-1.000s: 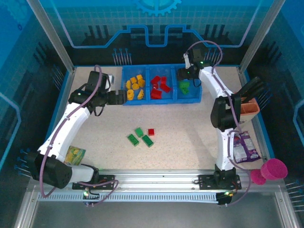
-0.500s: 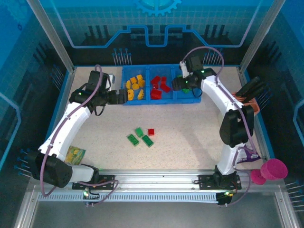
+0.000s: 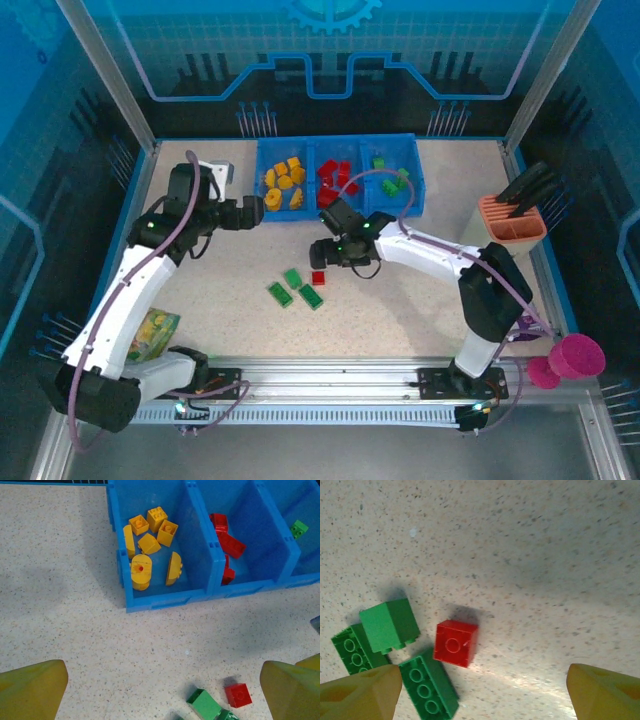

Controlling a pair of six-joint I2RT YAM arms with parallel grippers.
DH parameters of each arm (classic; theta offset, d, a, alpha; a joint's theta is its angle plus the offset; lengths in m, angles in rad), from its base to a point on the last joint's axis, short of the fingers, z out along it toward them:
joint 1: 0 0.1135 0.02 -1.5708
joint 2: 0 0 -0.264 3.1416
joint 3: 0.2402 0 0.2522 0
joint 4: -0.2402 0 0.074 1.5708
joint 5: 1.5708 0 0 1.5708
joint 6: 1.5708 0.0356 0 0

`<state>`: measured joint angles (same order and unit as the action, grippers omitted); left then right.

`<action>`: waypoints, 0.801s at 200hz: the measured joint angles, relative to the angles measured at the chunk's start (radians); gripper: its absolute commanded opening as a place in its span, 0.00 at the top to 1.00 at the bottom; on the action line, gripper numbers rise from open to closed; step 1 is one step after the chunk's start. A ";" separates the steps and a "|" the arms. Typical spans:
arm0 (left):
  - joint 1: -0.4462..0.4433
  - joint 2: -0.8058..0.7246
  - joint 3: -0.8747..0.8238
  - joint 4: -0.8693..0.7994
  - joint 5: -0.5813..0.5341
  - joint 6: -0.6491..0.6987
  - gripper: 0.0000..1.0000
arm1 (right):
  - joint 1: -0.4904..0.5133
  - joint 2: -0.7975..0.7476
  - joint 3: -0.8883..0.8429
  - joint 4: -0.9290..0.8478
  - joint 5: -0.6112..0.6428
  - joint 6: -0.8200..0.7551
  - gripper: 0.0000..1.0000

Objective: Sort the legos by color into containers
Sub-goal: Pick up the lego from the center of the table.

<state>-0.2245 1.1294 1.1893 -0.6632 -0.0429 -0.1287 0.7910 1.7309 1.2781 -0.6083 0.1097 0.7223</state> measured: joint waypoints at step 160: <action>0.000 -0.177 -0.113 0.071 -0.005 0.001 0.00 | 0.069 0.304 0.138 -0.003 0.053 0.084 0.49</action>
<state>-0.2245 0.9520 1.0760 -0.5922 -0.0475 -0.1280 0.8597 2.0350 1.4162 -0.6113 0.1631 0.8062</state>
